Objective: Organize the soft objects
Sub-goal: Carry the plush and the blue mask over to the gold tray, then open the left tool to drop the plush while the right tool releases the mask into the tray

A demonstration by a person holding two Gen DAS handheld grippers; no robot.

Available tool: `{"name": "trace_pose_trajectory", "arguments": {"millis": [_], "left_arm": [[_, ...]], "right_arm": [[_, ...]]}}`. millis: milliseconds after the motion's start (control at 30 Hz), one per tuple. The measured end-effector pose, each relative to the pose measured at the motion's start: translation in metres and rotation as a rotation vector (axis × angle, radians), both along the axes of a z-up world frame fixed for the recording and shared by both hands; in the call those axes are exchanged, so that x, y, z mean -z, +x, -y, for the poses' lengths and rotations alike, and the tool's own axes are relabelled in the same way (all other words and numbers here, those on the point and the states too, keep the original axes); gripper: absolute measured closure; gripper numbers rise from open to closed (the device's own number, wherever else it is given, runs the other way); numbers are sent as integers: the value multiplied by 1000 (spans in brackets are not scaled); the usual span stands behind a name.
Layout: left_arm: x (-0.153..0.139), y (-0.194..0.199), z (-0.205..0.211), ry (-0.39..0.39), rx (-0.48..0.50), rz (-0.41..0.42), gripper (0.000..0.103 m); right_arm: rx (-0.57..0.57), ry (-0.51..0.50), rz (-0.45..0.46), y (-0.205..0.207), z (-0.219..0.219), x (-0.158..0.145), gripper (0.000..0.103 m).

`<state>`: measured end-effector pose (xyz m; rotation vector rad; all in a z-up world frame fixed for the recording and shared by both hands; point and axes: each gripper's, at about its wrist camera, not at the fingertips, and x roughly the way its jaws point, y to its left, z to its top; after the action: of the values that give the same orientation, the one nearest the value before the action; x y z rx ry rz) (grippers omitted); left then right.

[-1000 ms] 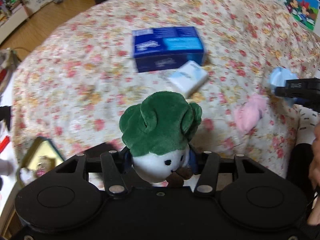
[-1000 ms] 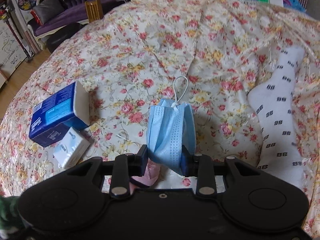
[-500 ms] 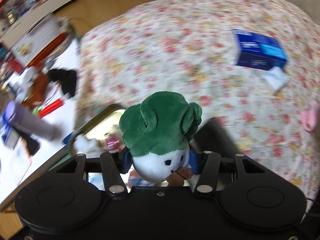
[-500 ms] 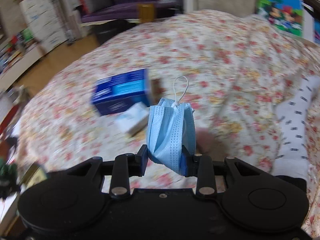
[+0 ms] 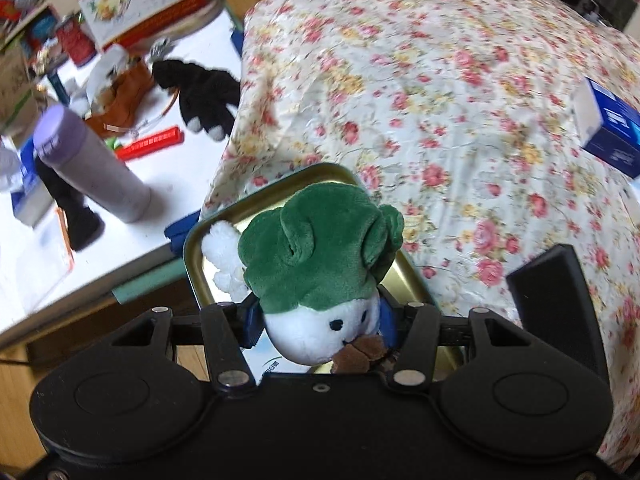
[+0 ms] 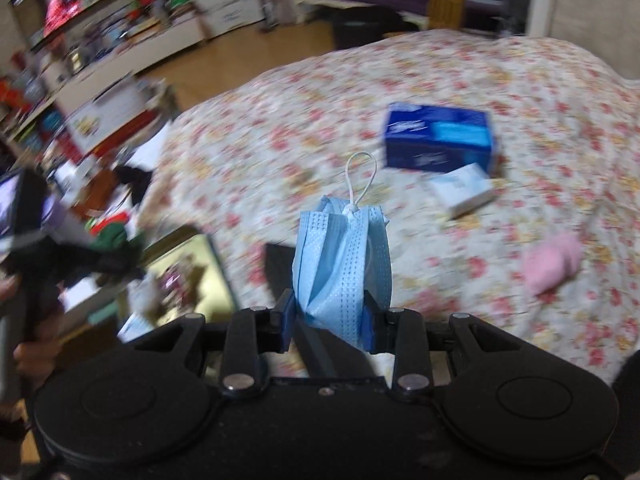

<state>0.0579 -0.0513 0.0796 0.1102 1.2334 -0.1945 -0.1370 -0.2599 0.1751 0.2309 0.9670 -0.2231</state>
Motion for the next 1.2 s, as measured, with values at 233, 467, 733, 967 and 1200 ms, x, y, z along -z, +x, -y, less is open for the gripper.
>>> {"name": "trace_pose_trajectory", "arguments": {"millis": [233,467,733,967,1200], "left_arm": [[24,22,-11,-6,-63,2,51],[52,42,-12,38,-83,22,50],[74,59,-18,17,-64,-26,50],[66,58,-15,31,-69,16,45],[61,54,-12,72,-59,69,30]], "right_arm": [[-110,33,-55,24,-51,21,71],[-180,37,-118,57,-90,46,71],[-216,16,-175,92,-118,73,71],[-231,23,-204,110,-132,93,71],[-224,15,-215,117,-133,98,71]]}}
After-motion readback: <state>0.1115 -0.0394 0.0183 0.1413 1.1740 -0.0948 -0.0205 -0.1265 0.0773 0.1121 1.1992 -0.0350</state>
